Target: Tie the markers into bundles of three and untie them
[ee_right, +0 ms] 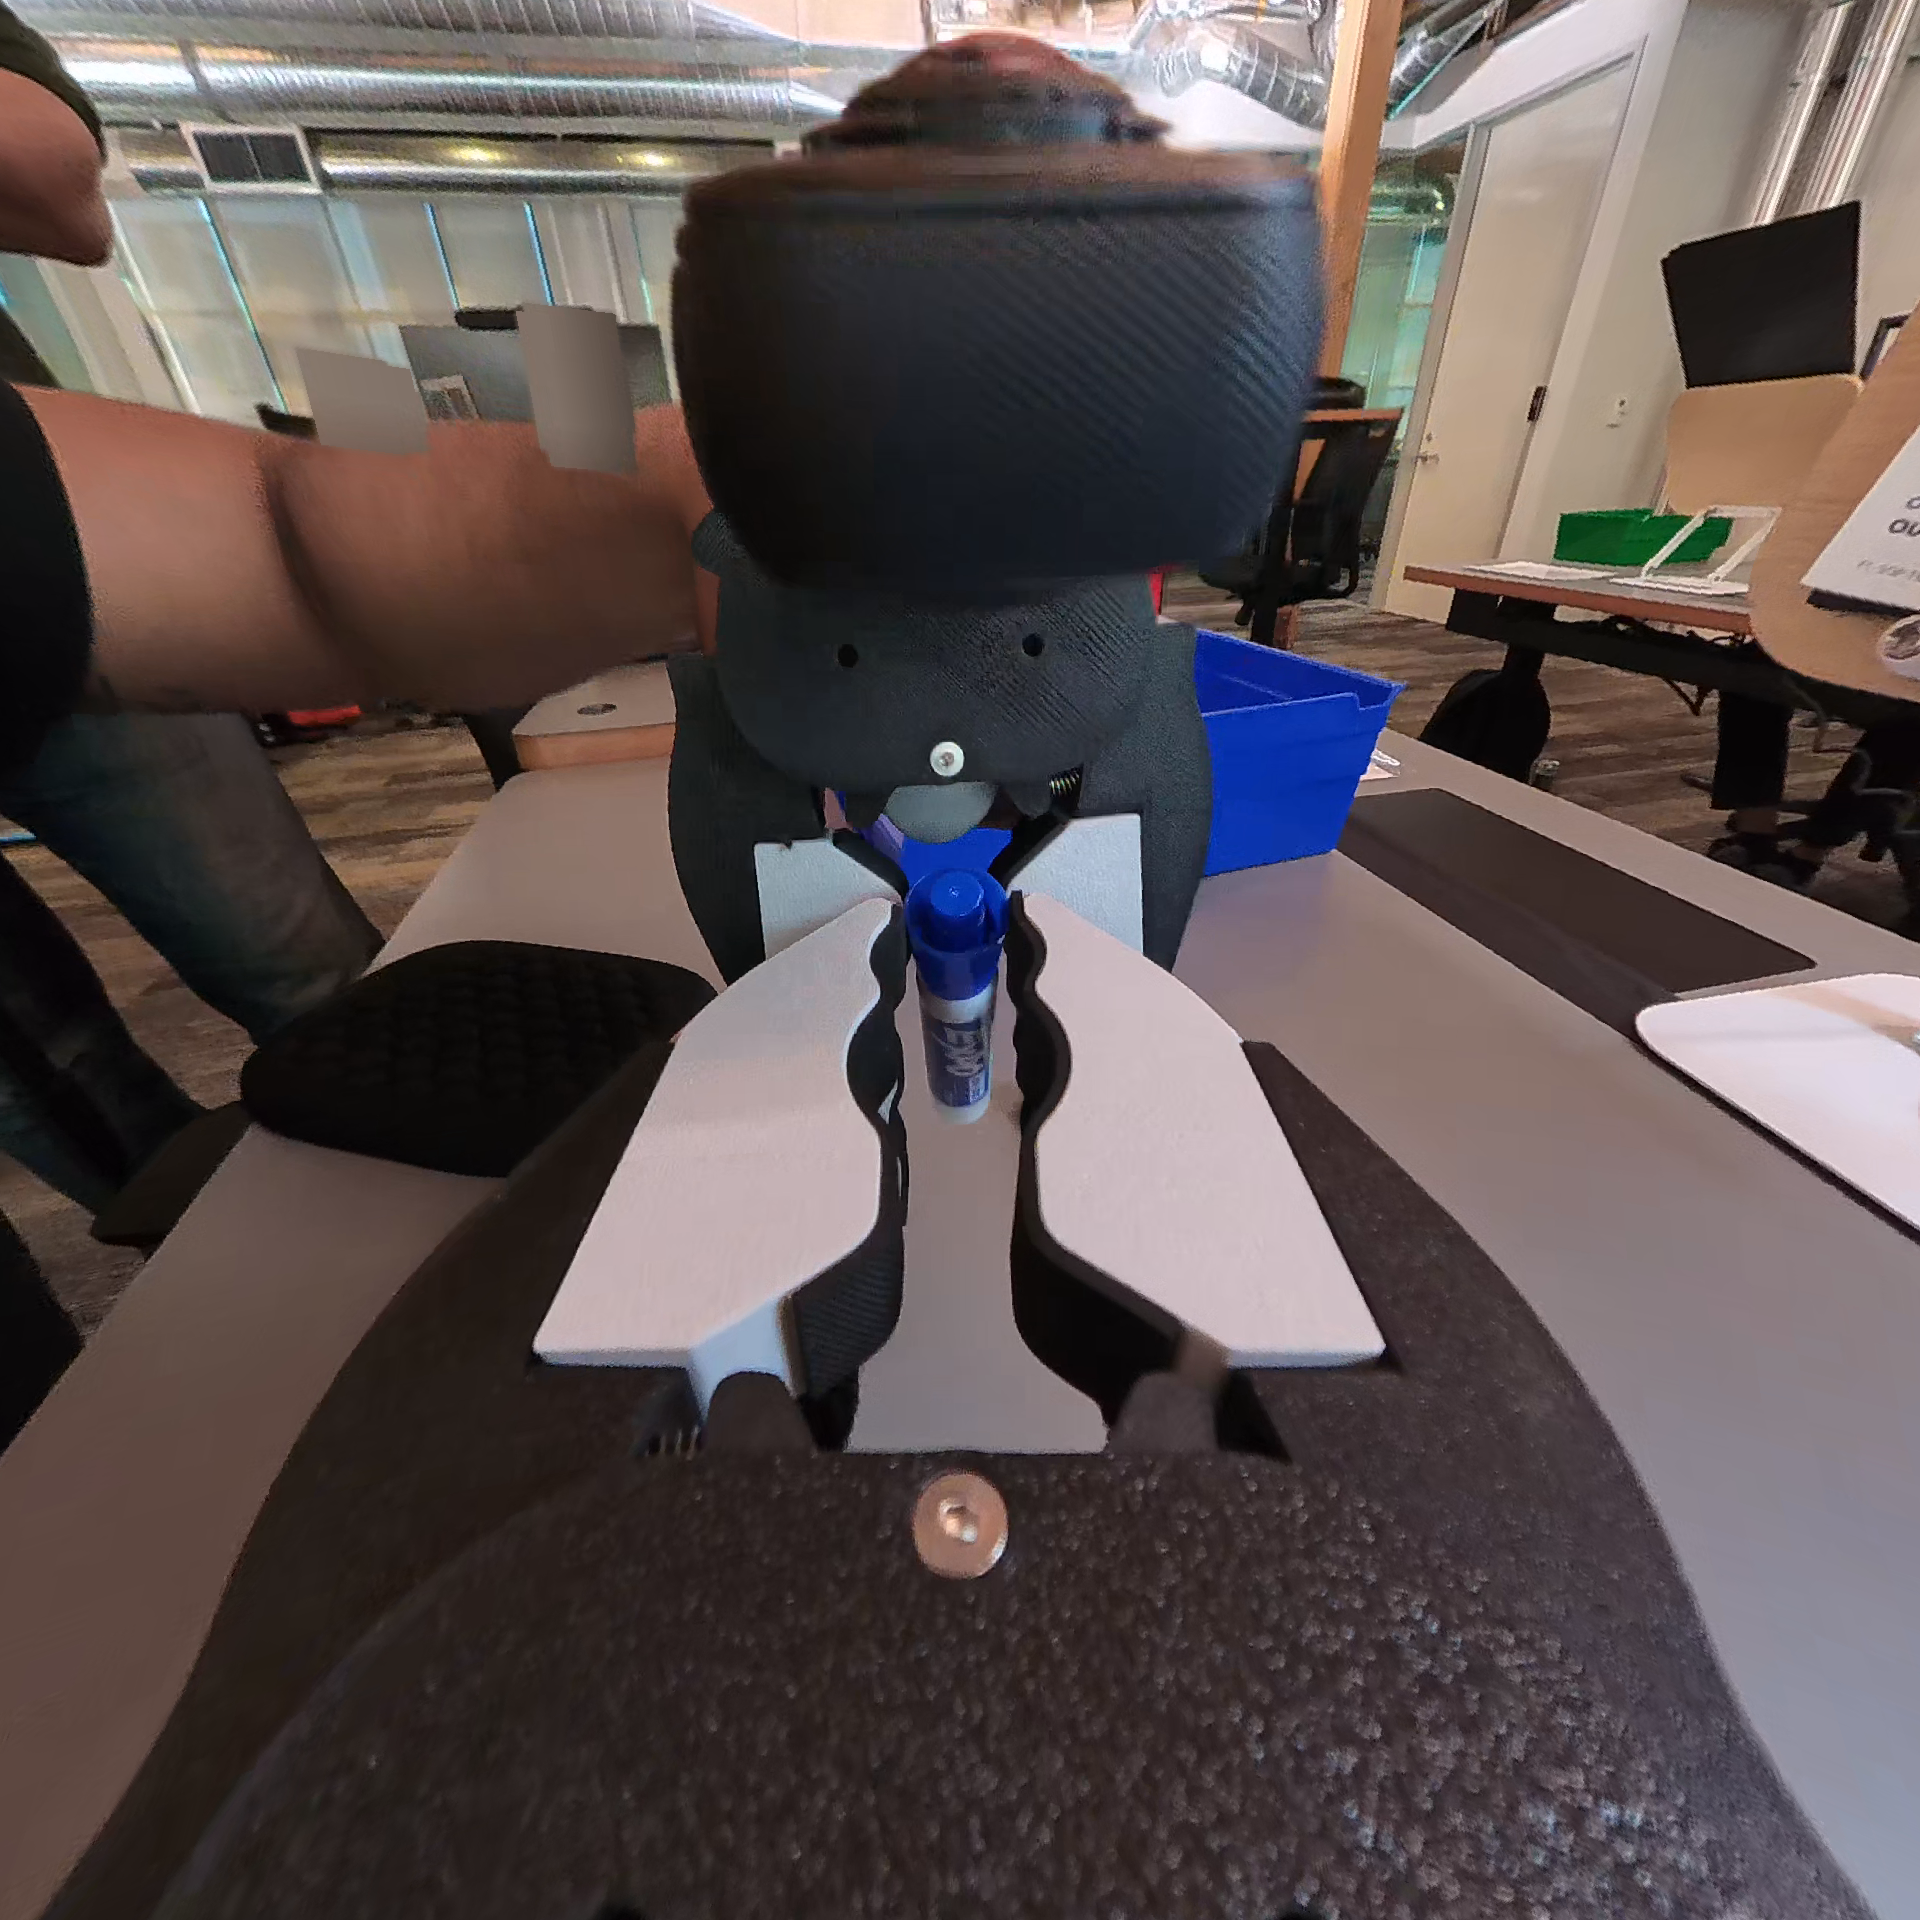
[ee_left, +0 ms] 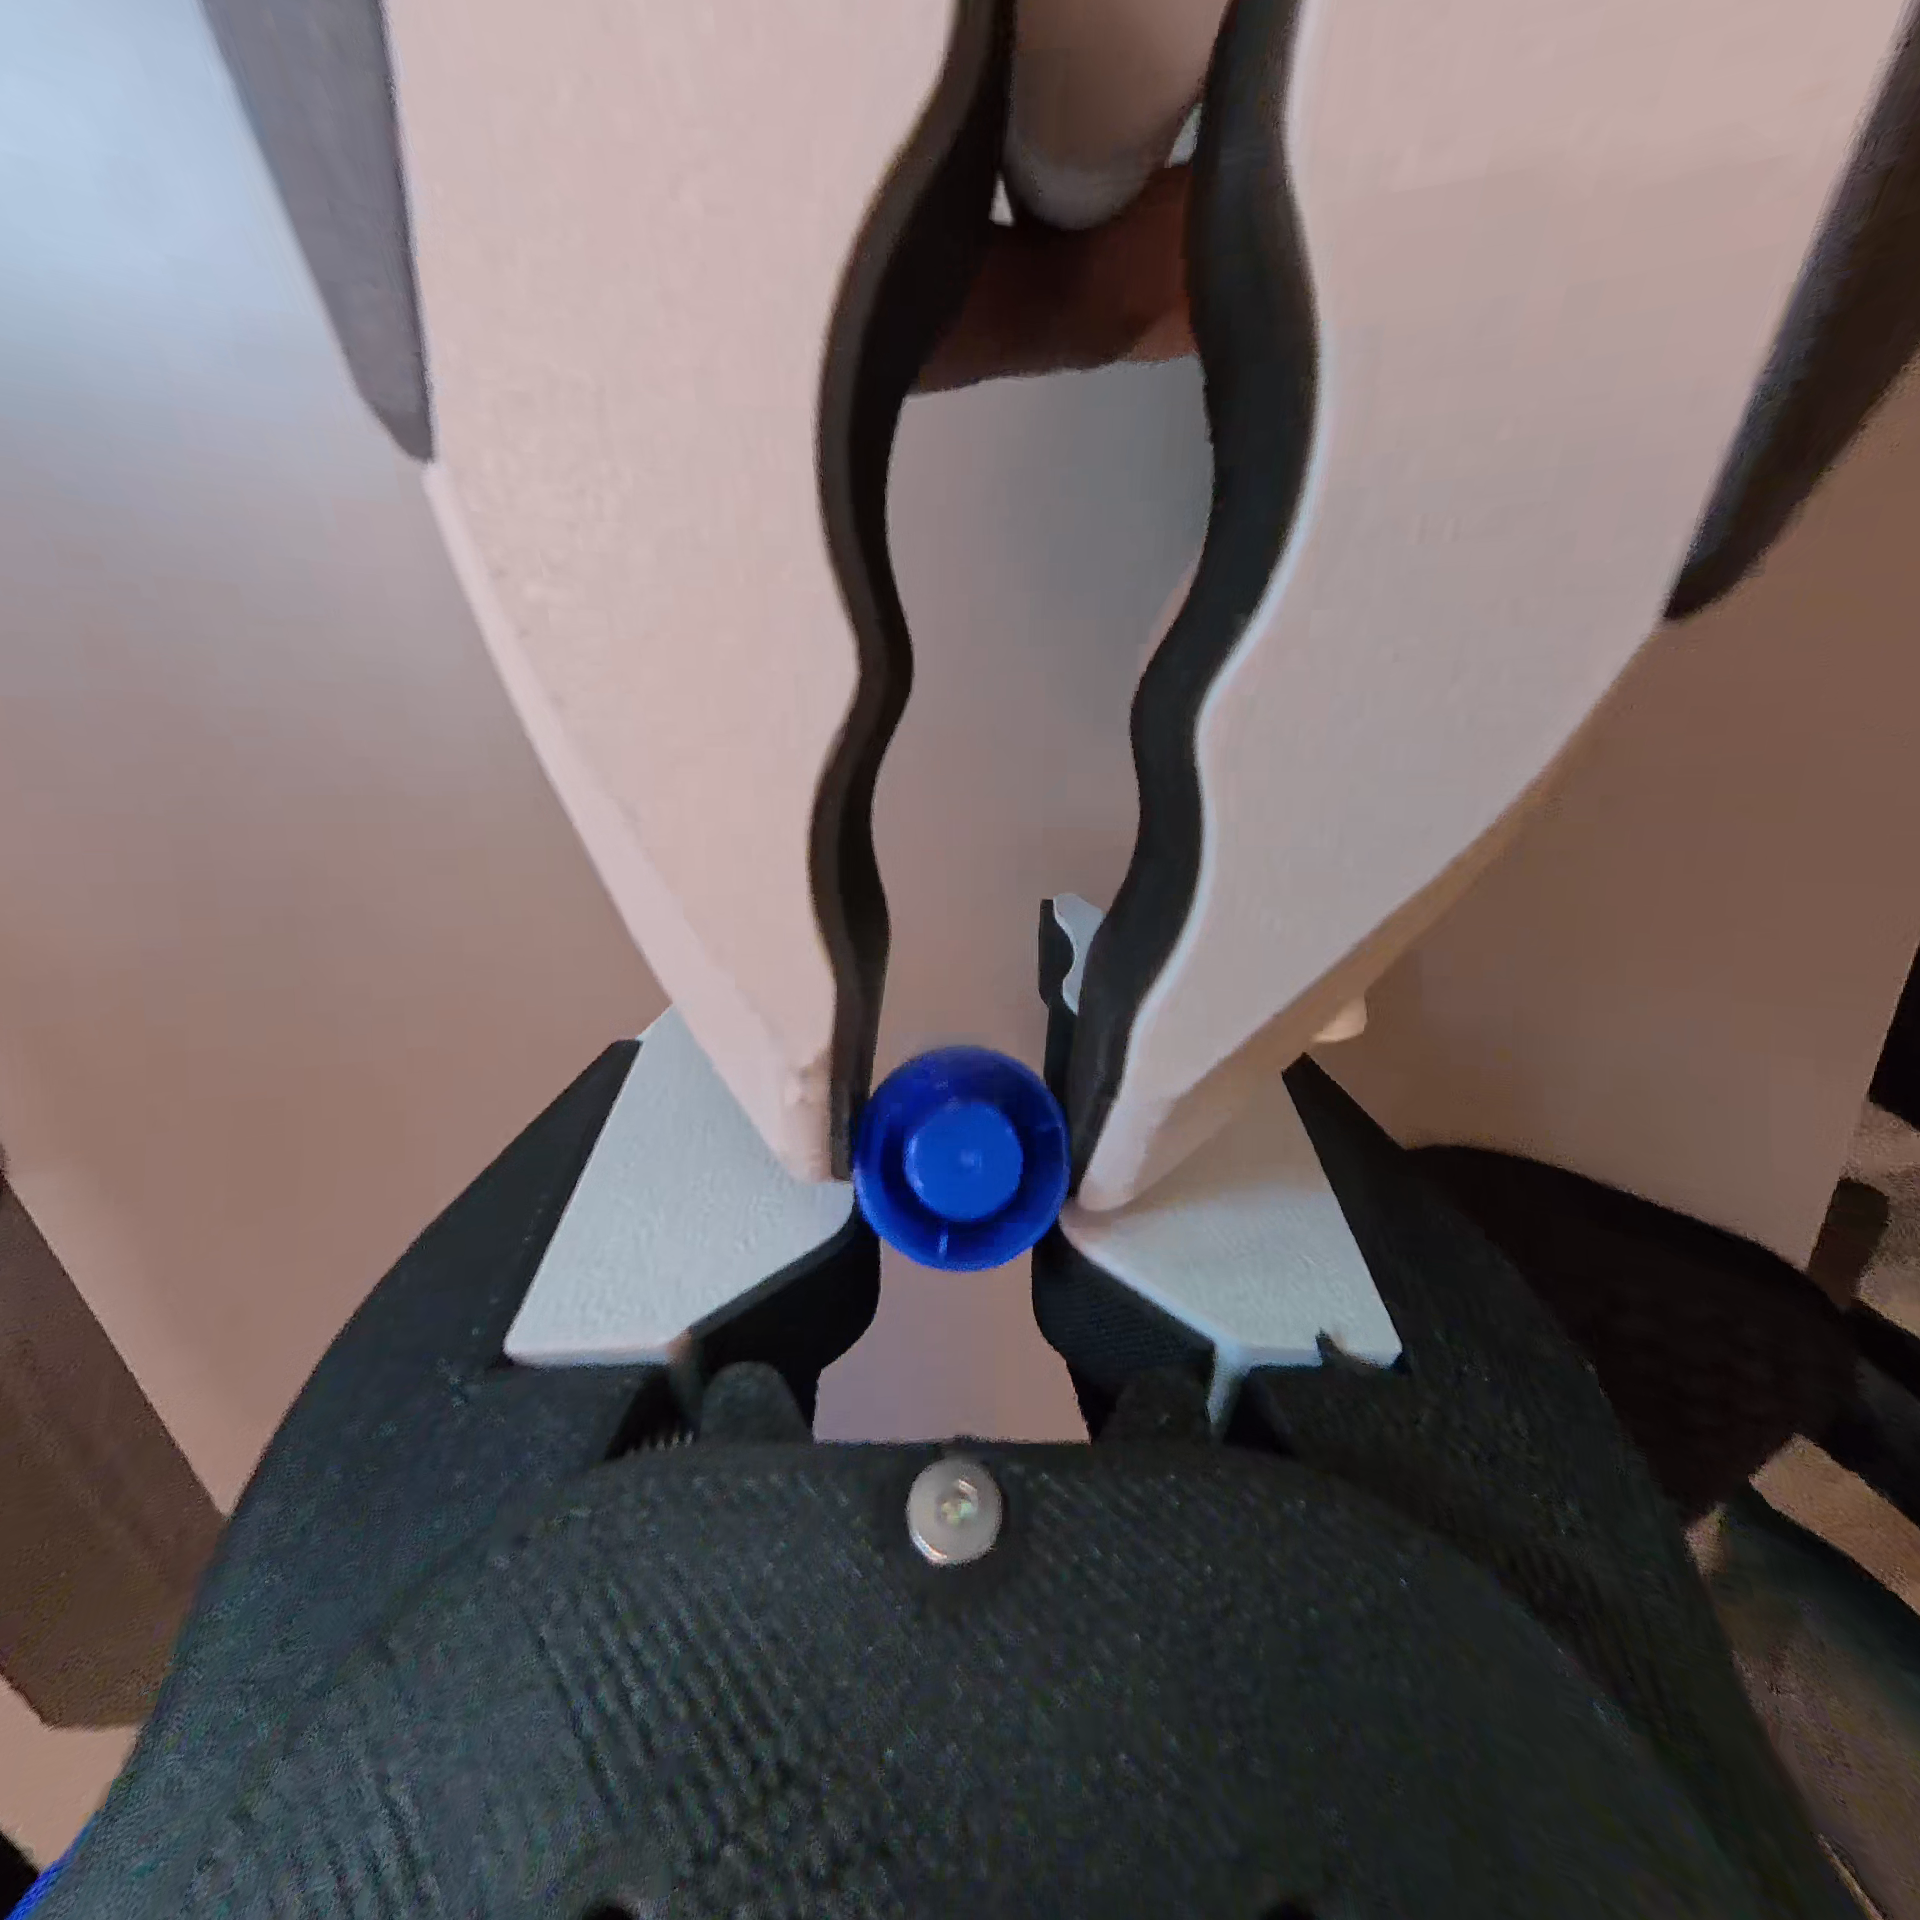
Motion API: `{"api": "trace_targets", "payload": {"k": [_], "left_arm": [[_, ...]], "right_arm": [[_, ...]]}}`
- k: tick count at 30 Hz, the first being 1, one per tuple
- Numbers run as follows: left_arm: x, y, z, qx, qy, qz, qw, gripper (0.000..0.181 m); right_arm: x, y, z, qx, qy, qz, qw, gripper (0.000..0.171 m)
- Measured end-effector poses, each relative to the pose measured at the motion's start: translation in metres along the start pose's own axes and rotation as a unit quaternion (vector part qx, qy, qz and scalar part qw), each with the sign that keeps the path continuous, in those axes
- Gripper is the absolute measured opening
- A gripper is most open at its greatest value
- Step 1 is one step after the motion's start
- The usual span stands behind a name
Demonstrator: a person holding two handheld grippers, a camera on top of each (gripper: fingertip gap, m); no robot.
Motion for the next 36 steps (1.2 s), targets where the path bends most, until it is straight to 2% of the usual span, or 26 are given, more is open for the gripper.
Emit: {"api": "trace_targets", "payload": {"k": [4,7,10,14,17,21,25,29,36], "left_arm": [[-0.008,-0.002,-0.008,-0.028,0.032,0.103,0.994,0.039],[-0.016,-0.012,-0.017,-0.1,0.058,0.23,0.966,0.047],[-0.031,-0.024,-0.026,-0.178,0.115,0.395,0.894,0.048],[-0.041,-0.046,-0.038,-0.273,0.164,0.501,0.805,0.051],[-0.041,-0.058,-0.044,-0.298,0.199,0.507,0.784,0.047],[-0.047,-0.072,-0.052,-0.314,0.256,0.524,0.749,0.021],[-0.047,-0.081,-0.055,-0.308,0.312,0.511,0.739,0.0],[-0.049,-0.085,-0.058,-0.326,0.33,0.504,0.729,0.001],[-0.048,-0.087,-0.057,-0.354,0.278,0.518,0.727,0.03]], "right_arm": [[-0.016,0.002,0.004,0.022,0.001,-0.034,0.999,0.019],[-0.038,-0.005,0.014,0.067,-0.01,-0.106,0.992,0.019],[-0.055,-0.006,0.035,0.066,-0.058,-0.149,0.985,0.019],[-0.051,-0.01,0.06,0.069,-0.077,-0.185,0.977,0.019],[-0.048,-0.01,0.08,0.047,-0.102,-0.186,0.976,0.019],[-0.052,-0.017,0.102,0.067,-0.124,-0.182,0.973,0.019],[-0.058,-0.018,0.11,0.092,-0.137,-0.174,0.971,0.019],[-0.056,-0.016,0.113,0.095,-0.138,-0.193,0.967,0.019],[-0.048,-0.015,0.118,0.1,-0.137,-0.222,0.96,0.019]]}}
Point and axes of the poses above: each gripper's, where its closed fingertips meet, x out along the fingers, y out of its top, z = x × y across the jaws, the point moved 4 cm from there along -x, back along the fingers, and after that the axes turned 14 degrees about y, right-handed, at the moved point
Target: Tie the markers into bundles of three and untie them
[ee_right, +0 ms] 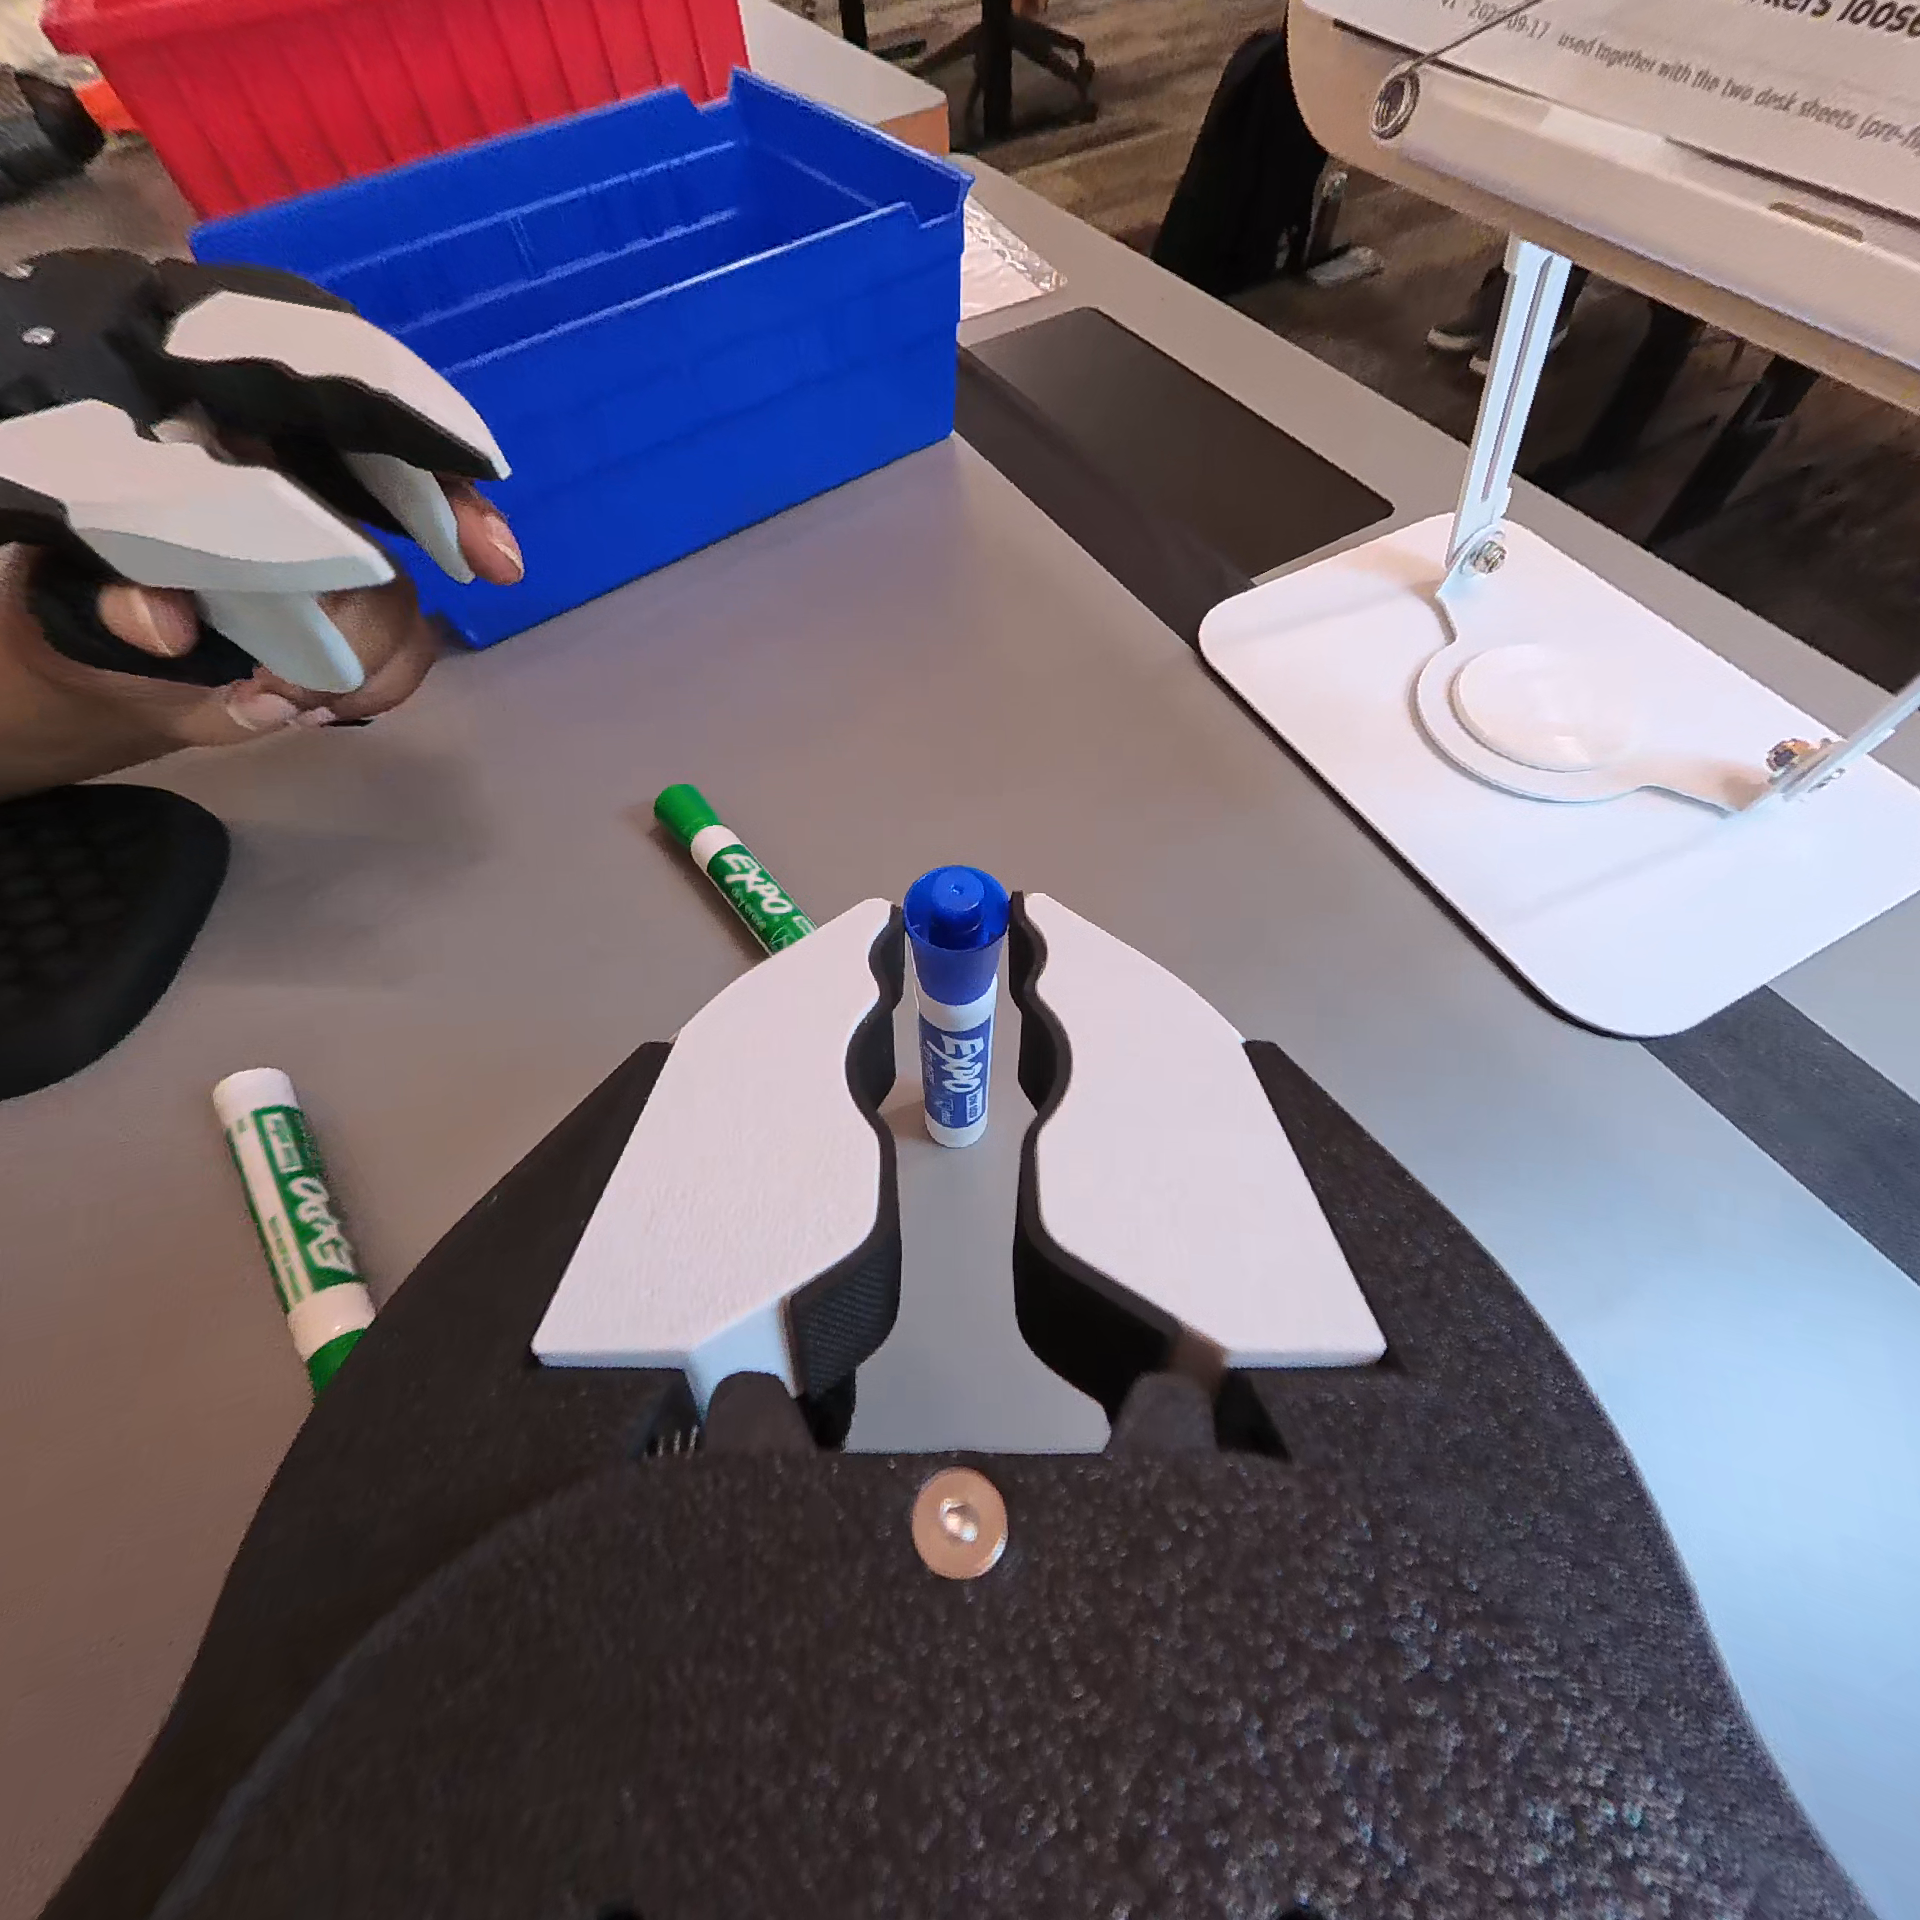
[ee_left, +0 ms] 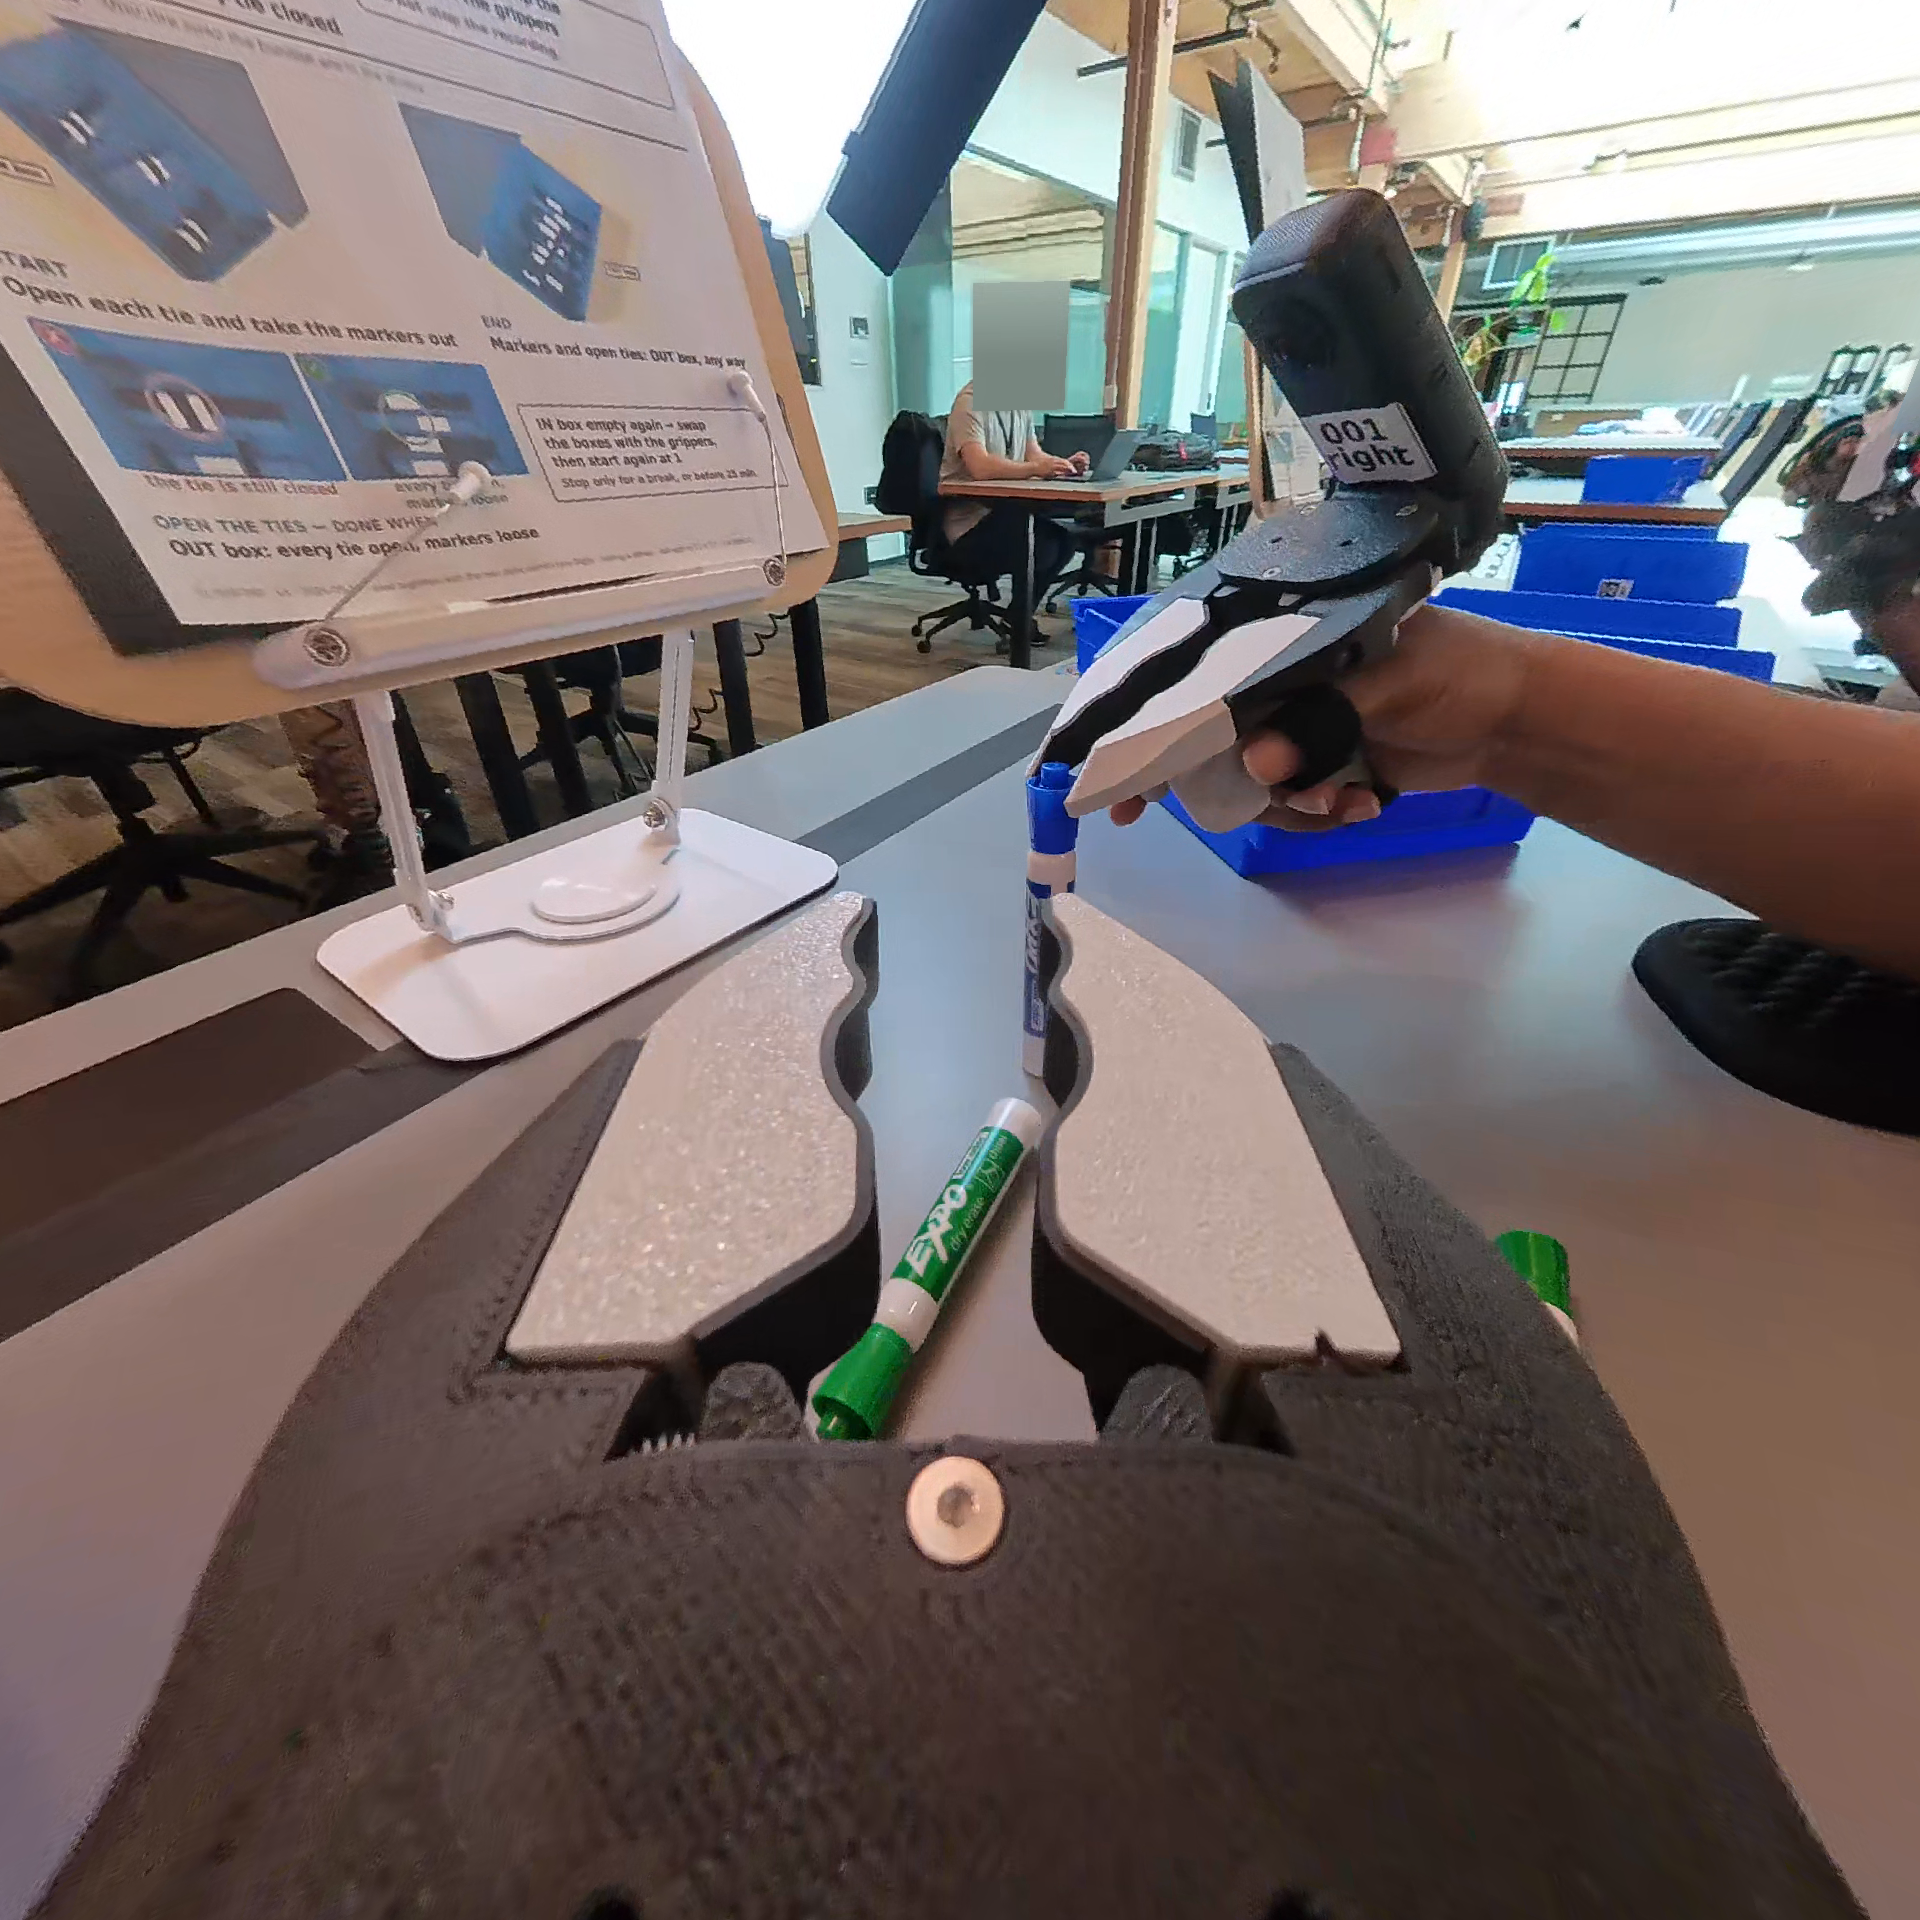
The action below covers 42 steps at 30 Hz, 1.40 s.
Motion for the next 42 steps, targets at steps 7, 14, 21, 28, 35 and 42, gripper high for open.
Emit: {"api": "trace_targets", "payload": {"k": [7,14,21,28,35,42], "left_arm": [[-0.004,-0.001,-0.012,0.03,0.055,0.008,0.998,0.006],[-0.003,-0.008,-0.025,0.031,0.078,0.007,0.996,0.0],[-0.005,-0.008,-0.026,0.032,0.077,0.008,0.996,0.0],[-0.004,-0.01,-0.025,0.02,0.067,0.003,0.998,0.003],[-0.004,-0.011,-0.025,0.028,0.07,-0.002,0.997,0.002],[-0.004,-0.013,-0.028,0.026,0.076,-0.004,0.997,0.001]], "right_arm": [[0.006,0.002,0.001,-0.012,0.007,0.01,1.0,0.02],[0.006,0.002,0.001,-0.018,0.009,0.017,1.0,0.024],[0.012,-0.002,0.002,-0.026,0.012,0.005,1.0,0.025],[0.001,-0.002,0.016,-0.028,-0.033,0.001,0.999,0.02],[-0.012,-0.01,0.038,0.024,-0.053,0.027,0.998,0.02],[-0.009,-0.013,0.035,0.002,-0.055,0.018,0.998,0.025]]}}
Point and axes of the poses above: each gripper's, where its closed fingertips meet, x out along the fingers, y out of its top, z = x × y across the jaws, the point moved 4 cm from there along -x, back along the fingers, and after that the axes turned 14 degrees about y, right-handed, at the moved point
